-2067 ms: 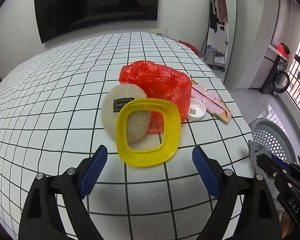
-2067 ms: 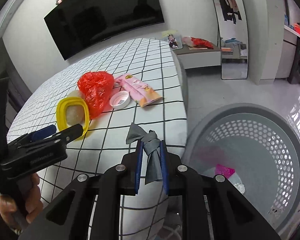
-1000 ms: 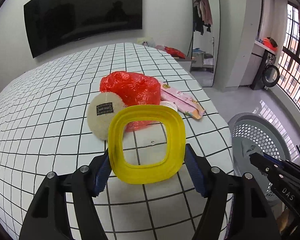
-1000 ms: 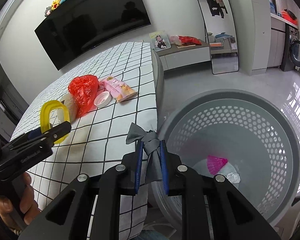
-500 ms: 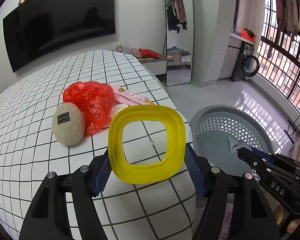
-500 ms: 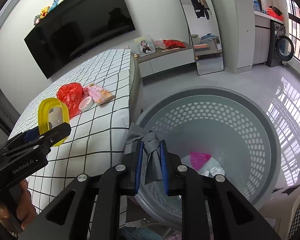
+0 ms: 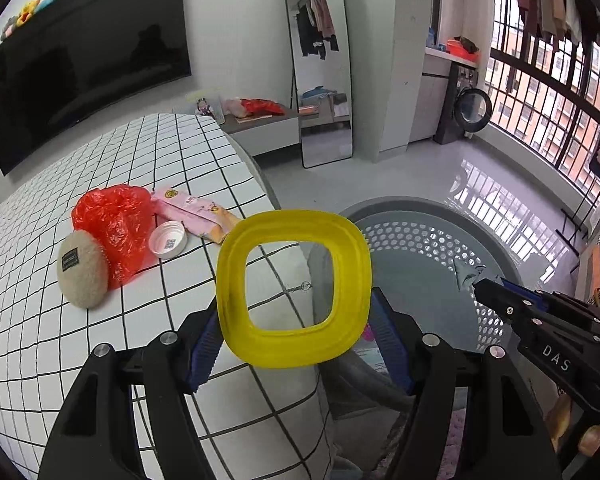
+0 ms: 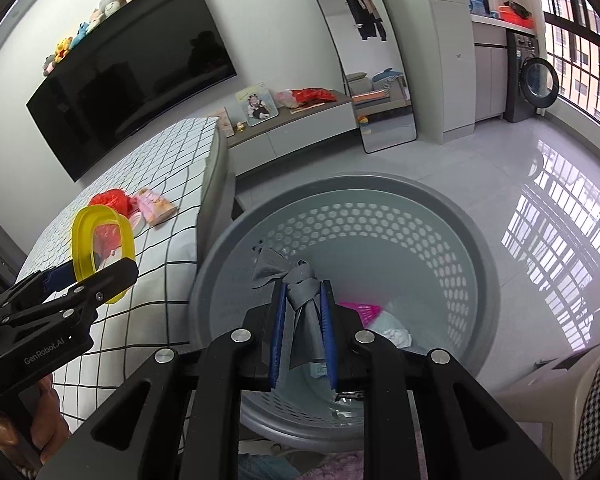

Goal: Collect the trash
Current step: 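Carry both items over the grey basket and open both grippers to drop them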

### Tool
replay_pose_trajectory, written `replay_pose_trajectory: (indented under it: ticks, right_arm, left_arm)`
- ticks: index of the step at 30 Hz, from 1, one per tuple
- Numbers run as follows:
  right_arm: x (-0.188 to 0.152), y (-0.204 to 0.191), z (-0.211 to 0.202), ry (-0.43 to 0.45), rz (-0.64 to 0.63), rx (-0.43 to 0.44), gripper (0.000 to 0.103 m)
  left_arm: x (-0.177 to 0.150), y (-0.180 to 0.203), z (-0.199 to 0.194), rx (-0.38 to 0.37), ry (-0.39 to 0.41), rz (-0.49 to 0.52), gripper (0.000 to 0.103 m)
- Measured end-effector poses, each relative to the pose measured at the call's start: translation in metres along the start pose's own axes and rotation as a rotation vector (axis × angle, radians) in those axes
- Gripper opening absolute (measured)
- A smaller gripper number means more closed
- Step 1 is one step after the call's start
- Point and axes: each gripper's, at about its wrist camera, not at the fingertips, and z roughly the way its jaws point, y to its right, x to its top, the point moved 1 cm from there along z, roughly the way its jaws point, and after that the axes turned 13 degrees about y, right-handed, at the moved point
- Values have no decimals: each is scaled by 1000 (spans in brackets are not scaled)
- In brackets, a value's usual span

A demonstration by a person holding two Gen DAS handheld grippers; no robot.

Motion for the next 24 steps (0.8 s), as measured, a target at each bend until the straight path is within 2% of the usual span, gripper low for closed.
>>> replay_pose_trajectory:
  ticks: [10,24]
  right_arm:
    - [-1,36,-10,14,46,-56,17]
    - [-7,59,-16,19,81,-98,17]
  left_arm:
    - [2,33,13,-53,-17,49,66]
    - [-2,59,37,-90,-58,98,66]
